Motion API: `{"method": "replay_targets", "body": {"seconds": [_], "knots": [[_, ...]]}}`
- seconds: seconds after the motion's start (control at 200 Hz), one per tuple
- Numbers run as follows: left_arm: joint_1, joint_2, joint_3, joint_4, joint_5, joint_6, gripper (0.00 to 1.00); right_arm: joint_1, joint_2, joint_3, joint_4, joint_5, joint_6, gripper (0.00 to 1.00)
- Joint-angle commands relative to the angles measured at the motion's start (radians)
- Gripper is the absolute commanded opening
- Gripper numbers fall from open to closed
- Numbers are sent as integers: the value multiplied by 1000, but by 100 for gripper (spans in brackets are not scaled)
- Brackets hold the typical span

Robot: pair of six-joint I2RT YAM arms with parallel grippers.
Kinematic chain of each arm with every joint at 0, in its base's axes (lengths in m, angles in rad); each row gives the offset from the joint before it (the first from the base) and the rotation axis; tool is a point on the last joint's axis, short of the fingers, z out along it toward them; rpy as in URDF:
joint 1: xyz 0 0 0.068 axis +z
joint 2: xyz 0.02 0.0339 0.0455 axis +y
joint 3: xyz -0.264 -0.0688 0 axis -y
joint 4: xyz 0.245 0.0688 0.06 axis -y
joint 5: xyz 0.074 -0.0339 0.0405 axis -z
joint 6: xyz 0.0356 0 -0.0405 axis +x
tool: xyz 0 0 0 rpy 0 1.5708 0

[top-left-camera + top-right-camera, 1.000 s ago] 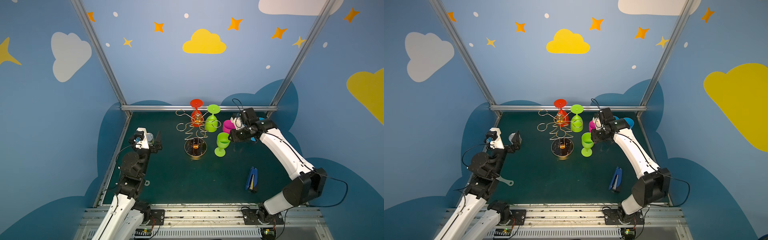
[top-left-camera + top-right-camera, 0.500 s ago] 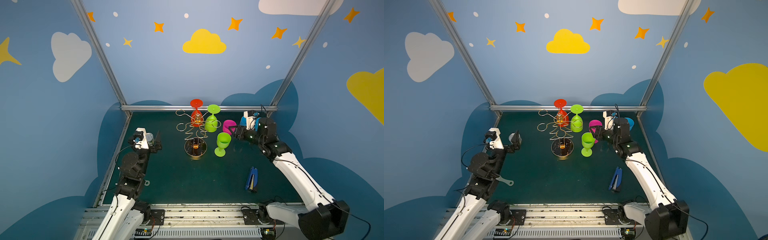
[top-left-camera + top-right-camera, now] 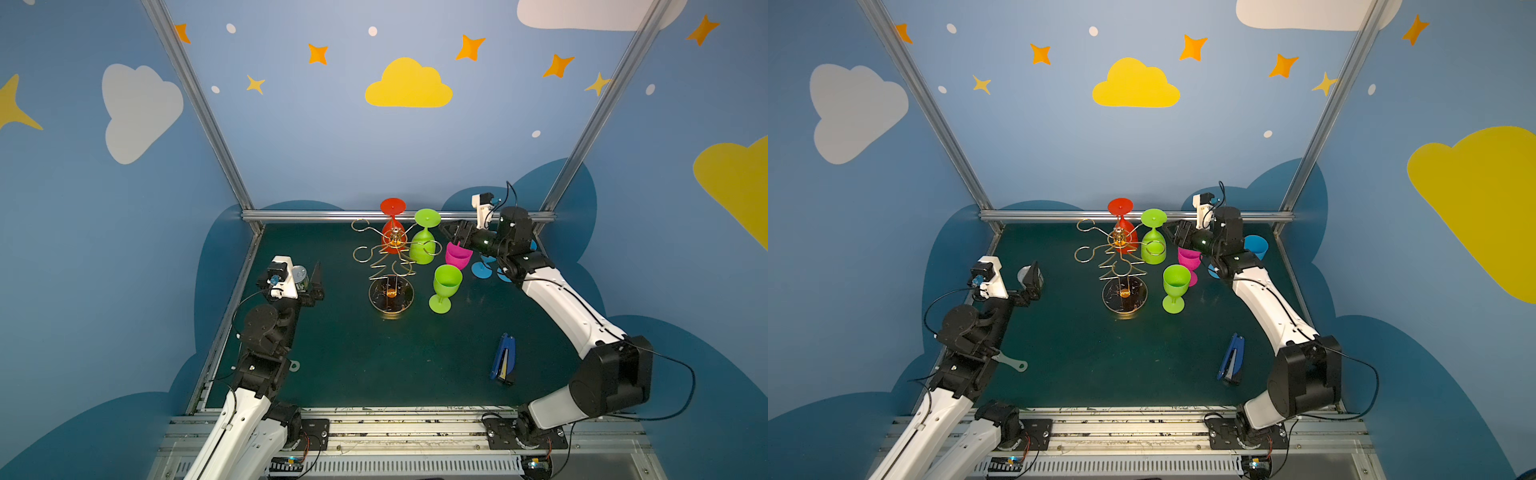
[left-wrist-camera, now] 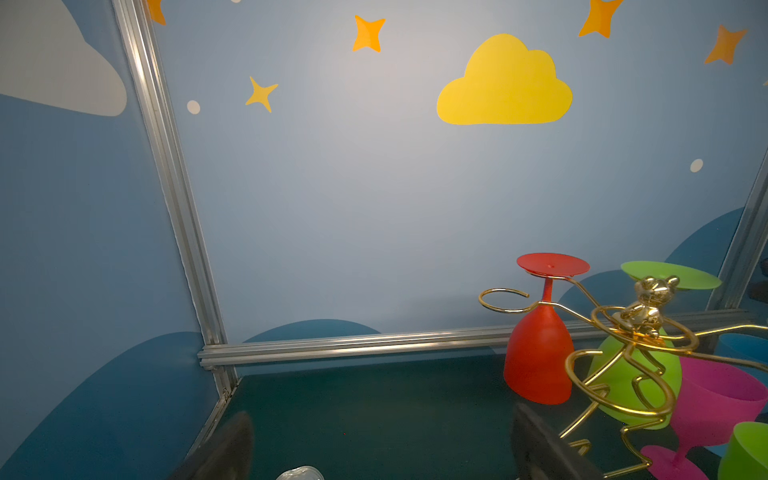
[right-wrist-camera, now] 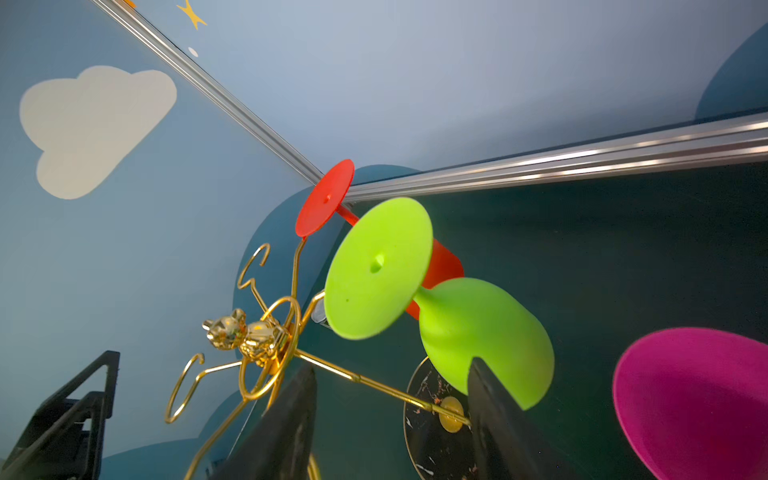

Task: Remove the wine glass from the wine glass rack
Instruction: 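Reach the right gripper to the foot of the remaining hanging green glass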

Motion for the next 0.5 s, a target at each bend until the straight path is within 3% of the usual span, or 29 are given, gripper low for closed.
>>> {"method": "replay_targets", "body": {"seconds": [0.0,0.29,0.496], "knots": [[3,0,-6,15,-4,-6,95,-4,52,63,50,-47,41,57],[3,-1,-6,16,-2,-9,95,-5,207,181,74,-127,120,53],[3,4,-5,16,-3,-9,95,-13,242,186,125,-157,176,31]]}}
